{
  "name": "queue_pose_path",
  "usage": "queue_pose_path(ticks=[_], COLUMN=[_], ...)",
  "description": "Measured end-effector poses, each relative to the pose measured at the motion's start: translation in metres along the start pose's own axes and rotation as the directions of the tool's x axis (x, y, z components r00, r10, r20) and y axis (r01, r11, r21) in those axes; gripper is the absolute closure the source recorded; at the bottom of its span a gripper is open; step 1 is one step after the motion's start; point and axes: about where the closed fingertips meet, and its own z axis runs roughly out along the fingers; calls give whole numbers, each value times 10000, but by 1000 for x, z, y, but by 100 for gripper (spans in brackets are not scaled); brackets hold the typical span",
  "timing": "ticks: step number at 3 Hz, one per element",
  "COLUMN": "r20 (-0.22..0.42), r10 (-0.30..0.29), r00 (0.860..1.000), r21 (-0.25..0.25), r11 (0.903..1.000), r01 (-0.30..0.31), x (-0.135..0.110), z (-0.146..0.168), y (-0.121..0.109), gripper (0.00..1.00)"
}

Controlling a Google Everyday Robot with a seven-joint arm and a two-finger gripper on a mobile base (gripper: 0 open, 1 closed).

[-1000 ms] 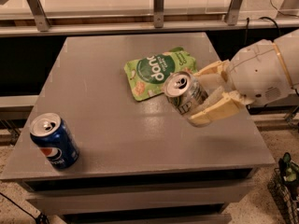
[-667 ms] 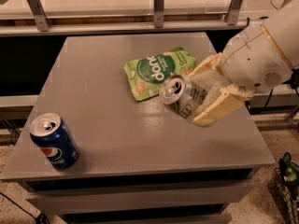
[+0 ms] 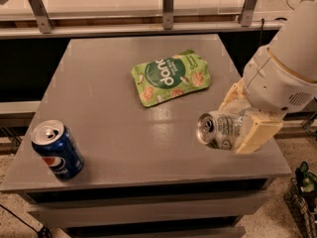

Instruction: Knock 7up can over

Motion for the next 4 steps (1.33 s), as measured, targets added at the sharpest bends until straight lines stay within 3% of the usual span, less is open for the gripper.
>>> queue_pose_path(ticks=[1, 2, 3, 4], r20=[-1754, -3214, -3846, -3653], r10=[285, 598, 756, 895], r00=[9841, 9450, 9200, 9266], r21=[266, 613, 734, 627], r11=[9994, 9972, 9960, 9955], r01=[-242, -423, -511, -714], x=[41, 79, 92, 89], z=[7, 12, 18, 26], y=[-3, -12, -19, -22], gripper=[100, 100, 100, 100])
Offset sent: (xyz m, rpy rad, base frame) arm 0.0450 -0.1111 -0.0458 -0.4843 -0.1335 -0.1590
